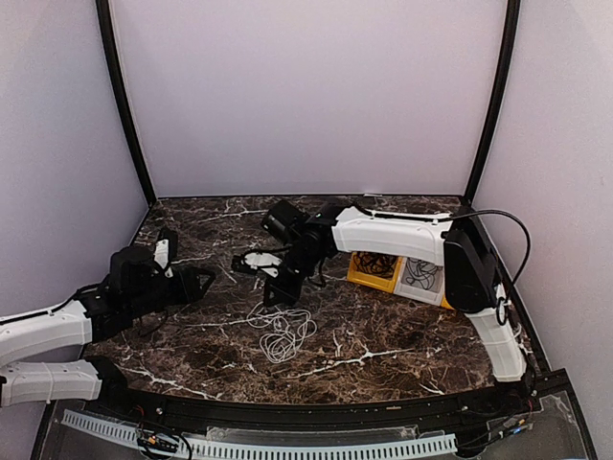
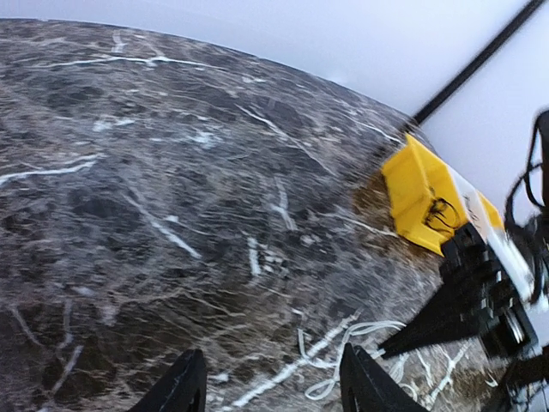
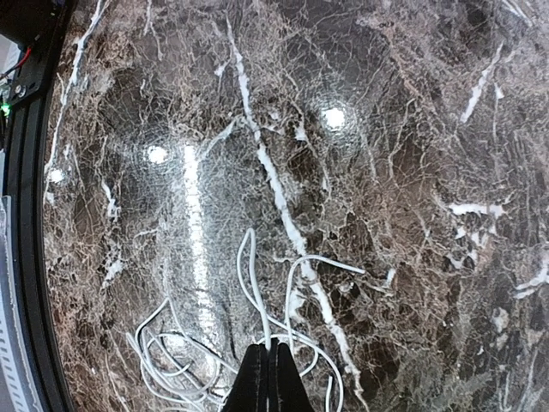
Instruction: Untangle the cables
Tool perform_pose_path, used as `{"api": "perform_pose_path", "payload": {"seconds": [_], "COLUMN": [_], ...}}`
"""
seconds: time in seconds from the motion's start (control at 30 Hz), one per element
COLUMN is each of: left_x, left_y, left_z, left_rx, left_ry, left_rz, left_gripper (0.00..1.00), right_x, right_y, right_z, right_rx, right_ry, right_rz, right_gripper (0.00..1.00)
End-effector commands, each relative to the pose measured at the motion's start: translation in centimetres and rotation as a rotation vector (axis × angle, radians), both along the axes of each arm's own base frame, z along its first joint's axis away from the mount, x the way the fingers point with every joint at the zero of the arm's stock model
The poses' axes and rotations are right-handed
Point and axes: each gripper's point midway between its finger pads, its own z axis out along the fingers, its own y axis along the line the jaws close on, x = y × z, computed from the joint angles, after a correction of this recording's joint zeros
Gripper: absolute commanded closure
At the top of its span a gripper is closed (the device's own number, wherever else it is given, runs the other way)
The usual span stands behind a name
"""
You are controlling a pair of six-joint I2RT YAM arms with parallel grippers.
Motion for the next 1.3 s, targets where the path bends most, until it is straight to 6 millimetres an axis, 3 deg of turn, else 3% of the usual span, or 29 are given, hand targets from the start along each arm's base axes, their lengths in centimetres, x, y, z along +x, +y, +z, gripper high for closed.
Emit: {"api": "perform_pose_path", "payload": {"seconds": [0.0,0.03,0.13,0.27,0.3,0.33,0.37,0.4,0.43,0.47,0.5,0.53,0.57,0.6,0.63,0.67,0.7,0.8,0.87,1.07,1.17,1.27], "left_x": [-2.7,-4.0,-5.4,-4.0,-3.2,-2.7,-2.1,-1.7,-1.3,-1.0,-0.6,-0.3,-0.1,0.2,0.4,0.6,0.9,1.5,1.8,2.5,2.8,3.1], "left_y": [-5.5,-7.2,-9.5,-11.0,-11.4,-11.8,-12.2,-12.7,-13.2,-13.7,-14.5,-15.2,-16.1,-16.9,-17.6,-18.2,-18.6,-19.4,-19.9,-21.0,-20.6,-20.0], "left_z": [5.3,6.7,8.5,8.0,6.8,7.4,6.4,7.3,6.4,7.4,6.2,6.8,5.4,5.9,4.3,4.7,3.1,2.1,0.2,-2.7,-4.0,-5.0], "left_rx": [-0.11,-0.101,-0.087,-0.058,-0.025,-0.023,0.006,-0.009,0.009,-0.016,0.003,-0.009,0.004,-0.011,-0.001,-0.023,-0.014,-0.047,-0.044,-0.024,0.014,0.05], "left_ry": [-0.263,-0.342,-0.439,-0.426,-0.395,-0.406,-0.394,-0.429,-0.426,-0.466,-0.451,-0.476,-0.447,-0.461,-0.429,-0.442,-0.415,-0.42,-0.395,-0.328,-0.3,-0.285], "left_rz": [-0.287,-0.363,-0.442,-0.428,-0.414,-0.405,-0.406,-0.402,-0.41,-0.41,-0.43,-0.44,-0.473,-0.486,-0.513,-0.517,-0.524,-0.514,-0.523,-0.536,-0.519,-0.492], "left_gripper": [0.42,0.41,0.37,0.29,0.25,0.15,0.13,0.12,0.12,0.14,0.2,0.24,0.33,0.39,0.51,0.56,0.61,0.62,0.64,0.9,0.97,1.0], "right_x": [2.1,2.5,2.9,2.6,2.4,2.2,1.9,1.7,1.4,1.1,0.8,0.5,0.3,0.0,-0.3,-0.6,-0.9,-1.2,-1.2,-0.7,-0.5,-0.5], "right_y": [-0.9,-1.3,-2.5,-3.6,-3.8,-4.0,-4.2,-4.4,-4.6,-4.8,-4.9,-5.2,-5.3,-5.5,-5.7,-6.0,-6.4,-7.5,-8.3,-11.4,-13.7,-15.7], "right_z": [9.6,10.8,13.6,15.8,16.2,16.7,17.1,17.8,18.2,18.7,19.1,19.3,19.8,20.3,20.9,21.6,22.3,25.1,26.8,33.5,38.0,40.7], "right_rx": [0.17,0.195,0.243,0.265,0.272,0.281,0.288,0.299,0.308,0.318,0.326,0.331,0.342,0.351,0.362,0.375,0.391,0.452,0.485,0.603,0.685,0.732], "right_ry": [-0.102,-0.11,-0.124,-0.151,-0.155,-0.16,-0.164,-0.169,-0.172,-0.175,-0.176,-0.177,-0.18,-0.182,-0.187,-0.195,-0.204,-0.244,-0.27,-0.386,-0.479,-0.525], "right_rz": [-0.027,-0.031,-0.032,-0.024,-0.02,-0.016,-0.011,-0.005,0.003,0.011,0.018,0.028,0.034,0.042,0.05,0.058,0.068,0.08,0.08,0.068,0.037,0.006], "right_gripper": [1.0,1.0,1.0,1.0,1.0,1.0,1.0,1.0,1.0,1.0,1.0,1.0,1.0,1.0,1.0,1.0,1.0,1.0,1.0,1.0,1.0,1.0]}}
